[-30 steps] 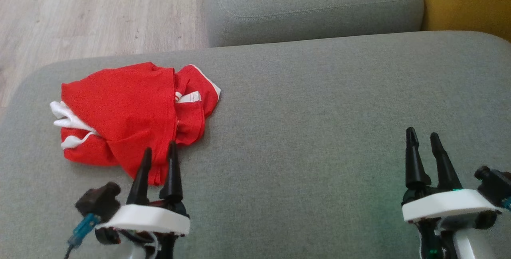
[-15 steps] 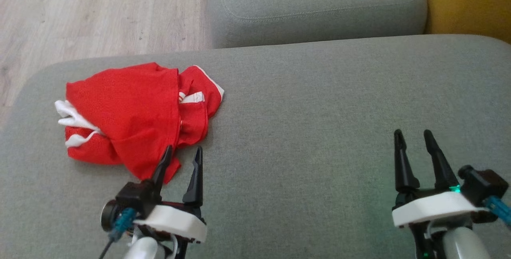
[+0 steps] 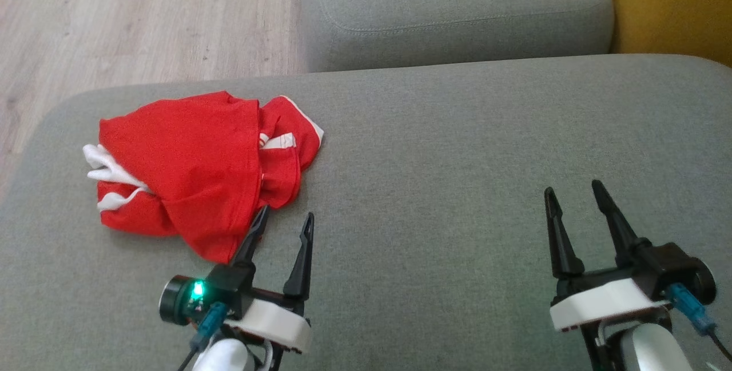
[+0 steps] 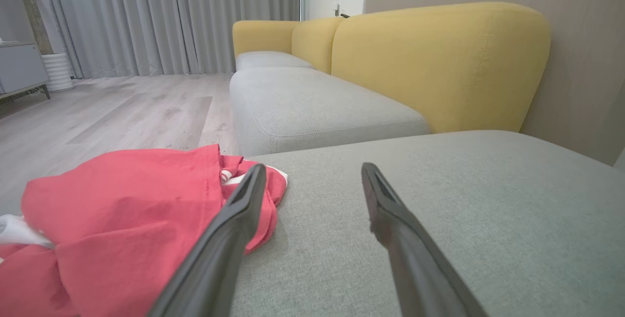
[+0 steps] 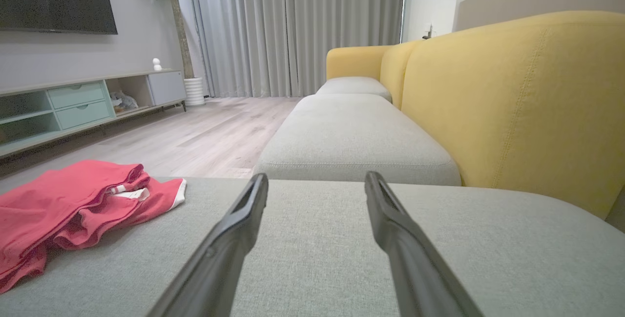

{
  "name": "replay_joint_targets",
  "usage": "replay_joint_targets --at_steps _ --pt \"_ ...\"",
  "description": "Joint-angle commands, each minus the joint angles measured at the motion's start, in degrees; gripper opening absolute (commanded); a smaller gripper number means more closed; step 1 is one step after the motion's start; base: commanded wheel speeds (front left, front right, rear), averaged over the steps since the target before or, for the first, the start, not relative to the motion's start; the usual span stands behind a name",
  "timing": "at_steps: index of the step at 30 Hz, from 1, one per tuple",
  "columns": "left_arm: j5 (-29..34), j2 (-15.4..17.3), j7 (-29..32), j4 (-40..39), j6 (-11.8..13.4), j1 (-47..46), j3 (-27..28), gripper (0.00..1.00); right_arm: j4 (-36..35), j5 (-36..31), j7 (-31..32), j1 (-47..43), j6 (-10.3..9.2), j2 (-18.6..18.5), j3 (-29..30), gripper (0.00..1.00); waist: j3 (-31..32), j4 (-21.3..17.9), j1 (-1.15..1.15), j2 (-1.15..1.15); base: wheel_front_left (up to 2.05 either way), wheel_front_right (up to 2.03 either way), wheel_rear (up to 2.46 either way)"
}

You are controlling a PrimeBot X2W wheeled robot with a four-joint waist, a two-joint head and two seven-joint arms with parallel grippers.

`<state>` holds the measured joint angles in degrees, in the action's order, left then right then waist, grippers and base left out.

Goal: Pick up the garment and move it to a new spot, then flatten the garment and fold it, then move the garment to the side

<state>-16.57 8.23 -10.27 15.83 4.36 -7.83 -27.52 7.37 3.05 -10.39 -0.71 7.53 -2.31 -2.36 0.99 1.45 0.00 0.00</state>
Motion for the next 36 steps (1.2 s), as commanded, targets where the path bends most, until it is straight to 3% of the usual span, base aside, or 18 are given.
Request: replay_joint_targets --at_steps 1,15,23,36 --pt "0.7 0.0 -1.2 -2.6 0.6 -2.7 1.6 1.00 -2.9 -1.3 -1.1 1.9 -0.04 -0.5 -1.1 1.00 0.0 -0.1 0.00 0.00 0.00 0.00 0.00" --pt "-4.6 -4.1 -3.4 -0.4 -1.5 0.3 7.6 1.00 -0.9 7.8 -3.3 0.3 -0.04 -0.5 -1.1 1.00 0.1 0.3 0.00 0.00 0.00 0.00 0.00" --pt "-0.5 -5.0 -4.7 1.8 -1.4 0.8 7.6 1.00 1.4 1.7 -4.6 -0.3 -0.04 -0.6 -1.5 1.00 0.3 1.0 0.00 0.00 0.00 0.00 0.00" --pt "0.1 -5.3 -4.7 3.1 -2.4 0.6 9.1 1.00 2.3 4.5 -4.6 -0.3 -0.04 -0.6 -1.6 1.00 1.0 2.6 0.00 0.00 0.00 0.00 0.00"
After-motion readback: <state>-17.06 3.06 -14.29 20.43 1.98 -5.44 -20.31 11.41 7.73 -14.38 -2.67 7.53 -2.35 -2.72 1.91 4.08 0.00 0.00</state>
